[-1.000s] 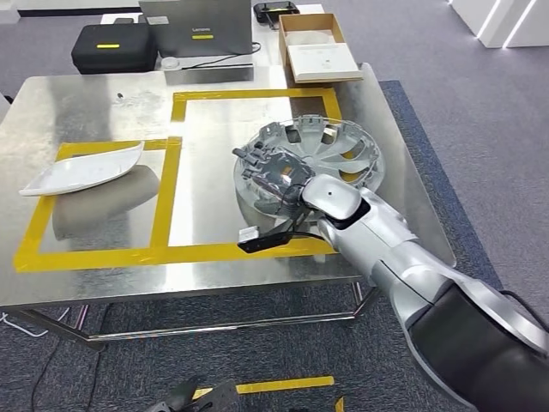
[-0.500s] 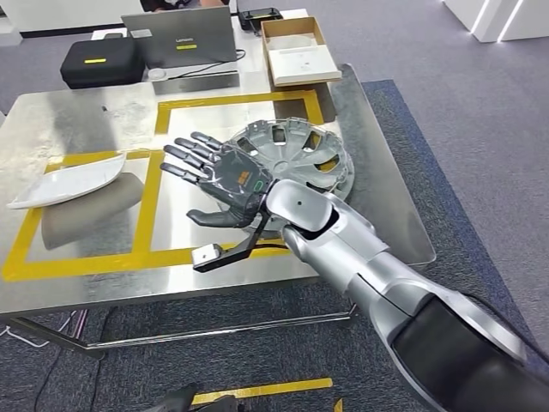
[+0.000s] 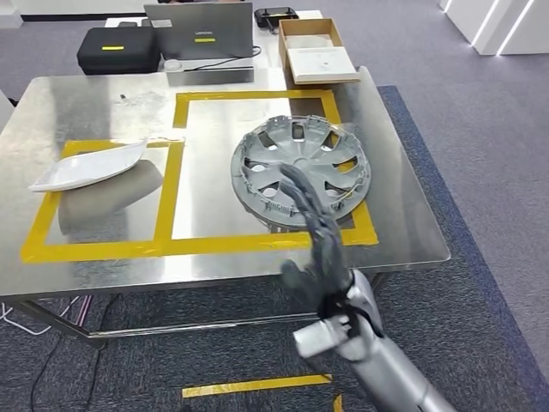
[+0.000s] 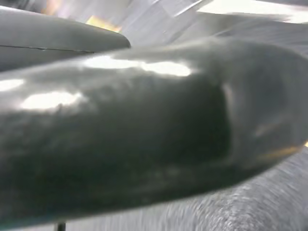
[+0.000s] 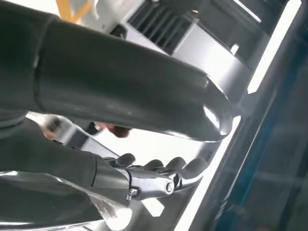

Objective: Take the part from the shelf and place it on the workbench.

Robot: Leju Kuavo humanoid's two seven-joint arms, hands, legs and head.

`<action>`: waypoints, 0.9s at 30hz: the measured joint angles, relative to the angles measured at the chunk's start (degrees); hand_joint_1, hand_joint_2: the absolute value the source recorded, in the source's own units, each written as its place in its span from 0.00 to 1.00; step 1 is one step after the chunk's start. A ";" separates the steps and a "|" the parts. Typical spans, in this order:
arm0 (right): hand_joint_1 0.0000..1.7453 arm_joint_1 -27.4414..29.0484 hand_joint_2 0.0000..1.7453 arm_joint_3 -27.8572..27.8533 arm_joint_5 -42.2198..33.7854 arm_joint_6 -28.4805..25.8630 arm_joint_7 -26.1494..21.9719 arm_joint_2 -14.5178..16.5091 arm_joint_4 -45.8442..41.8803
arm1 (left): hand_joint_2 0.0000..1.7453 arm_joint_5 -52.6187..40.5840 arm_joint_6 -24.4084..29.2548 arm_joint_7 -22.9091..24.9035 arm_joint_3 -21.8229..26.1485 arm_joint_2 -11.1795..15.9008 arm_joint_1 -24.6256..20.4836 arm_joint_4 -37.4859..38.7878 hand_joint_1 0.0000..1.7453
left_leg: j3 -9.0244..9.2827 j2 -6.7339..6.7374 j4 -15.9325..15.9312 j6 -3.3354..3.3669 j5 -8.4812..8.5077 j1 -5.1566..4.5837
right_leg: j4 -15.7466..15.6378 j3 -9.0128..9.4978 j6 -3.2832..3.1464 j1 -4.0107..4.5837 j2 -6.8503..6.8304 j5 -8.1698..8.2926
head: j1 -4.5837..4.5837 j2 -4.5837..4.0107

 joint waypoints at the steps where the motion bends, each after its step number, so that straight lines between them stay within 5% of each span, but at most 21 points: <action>1: 0.00 3.77 0.00 -2.07 -2.47 1.17 -1.01 -0.48 -3.73 | 0.00 2.19 0.74 -0.20 2.41 0.42 0.55 0.11 0.00 | -0.47 0.03 0.01 -0.11 0.37 -0.01 | -1.94 1.83 -0.05 0.00 -0.03 1.13 | -0.02 0.00; 4: 0.00 12.36 0.00 -7.20 -7.81 3.54 -1.49 -1.49 -14.25 | 0.00 8.11 1.81 0.58 8.28 1.31 1.61 0.32 0.00 | -1.55 0.13 0.11 -0.73 1.56 -0.19 | -13.40 10.54 -0.44 0.08 -0.15 3.71 | 0.04 0.01; 6: 0.00 16.57 0.00 -10.08 -10.71 5.69 -1.55 -1.69 -20.02 | 0.00 12.04 2.01 1.65 12.32 1.48 2.13 0.33 0.00 | -1.75 0.22 0.03 -1.35 2.51 -0.31 | -17.23 12.94 -0.82 0.28 -0.09 3.72 | 0.30 0.01; 8: 0.00 19.37 0.00 -12.33 -12.57 7.79 -1.57 -1.52 -23.49 | 0.00 14.06 1.74 2.02 15.55 1.46 2.58 0.33 0.00 | -1.80 0.26 -0.23 -2.04 3.14 -0.20 | -17.43 12.05 -1.46 0.30 -0.14 4.43 | 0.46 0.01; 9: 0.00 20.40 0.00 -13.27 -13.35 8.66 -1.57 -1.29 -24.57 | 0.00 14.56 1.51 1.80 16.77 1.39 2.75 0.33 0.00 | -1.96 0.25 0.21 -2.38 2.18 -0.14 | -17.47 11.67 -1.92 0.22 -0.26 4.97 | 0.38 0.01; 11: 0.00 22.22 0.00 -15.13 -15.23 10.56 -1.57 -0.44 -26.06 | 0.00 15.33 1.07 0.96 18.92 1.00 2.96 0.33 0.00 | -2.75 0.24 4.31 -2.94 -3.09 -0.01 | -17.64 10.63 -2.71 0.01 -0.61 6.22 | 0.15 0.00; 13: 0.00 23.64 0.00 -17.22 -16.36 12.58 -1.57 0.75 -26.32 | 0.00 15.73 0.76 -0.22 20.62 0.35 2.99 0.33 0.00 | -3.64 0.25 11.61 -3.34 -8.94 0.04 | -17.52 9.37 -3.06 0.10 -0.81 7.41 | 0.02 0.00; 14: 0.00 24.05 0.00 -18.40 -16.28 13.32 -1.57 1.39 -25.98 | 0.00 15.79 0.63 -0.98 21.21 0.02 2.96 0.33 0.00 | -3.61 0.25 14.54 -3.46 -10.05 0.06 | -17.38 8.64 -3.06 0.15 -0.86 8.05 | 0.03 0.00; 16: 0.00 24.43 0.00 -20.45 -15.32 14.01 -1.42 2.43 -24.90 | 0.00 15.76 0.41 -2.53 22.01 -0.52 2.84 0.32 0.00 | -1.41 0.24 15.32 -3.38 -8.49 0.05 | -16.90 6.96 -2.93 0.21 -0.85 9.29 | 0.03 0.00; 18: 0.00 24.59 0.00 -21.90 -13.47 13.93 -0.56 3.19 -23.18 | 0.00 15.57 0.31 -3.42 22.50 -1.02 2.65 0.31 0.00 | 4.20 0.23 8.54 -2.91 -6.23 -0.04 | -16.33 5.25 -2.60 0.27 -0.80 10.29 | 0.01 0.00; 20: 0.00 24.41 0.00 -22.97 -9.40 12.12 1.63 3.67 -20.69 | 0.00 15.32 0.29 -3.60 22.81 -1.62 2.45 0.31 0.00 | 9.17 0.20 0.80 -2.29 -6.55 -0.28 | -15.87 4.22 -2.08 0.38 -0.83 11.11 | 0.06 0.00; 21: 0.00 24.10 0.00 -23.45 -6.32 10.16 3.13 3.76 -18.93 | 0.00 15.24 0.28 -3.54 22.88 -1.93 2.36 0.31 0.00 | 10.12 0.19 -1.15 -2.00 -7.05 -0.45 | -15.81 3.90 -1.73 0.39 -0.85 11.56 | 0.08 0.00; 24: 0.00 23.24 0.00 -24.94 2.02 3.33 6.12 3.80 -11.36 | 0.00 15.24 0.29 -3.19 22.99 -3.01 2.32 0.31 0.00 | 9.28 0.34 -2.22 -0.74 -6.03 -0.51 | -15.68 3.11 -0.50 0.14 -0.76 11.87 | 0.10 0.00; 27: 0.00 22.85 0.00 -26.14 4.49 0.46 7.04 3.80 -5.87 | 0.00 15.27 0.32 -3.02 23.05 -3.58 2.36 0.31 0.00 | 7.04 0.53 -2.50 0.26 -3.94 -0.40 | -9.18 0.43 0.34 -0.04 -0.42 4.87 | 0.34 0.00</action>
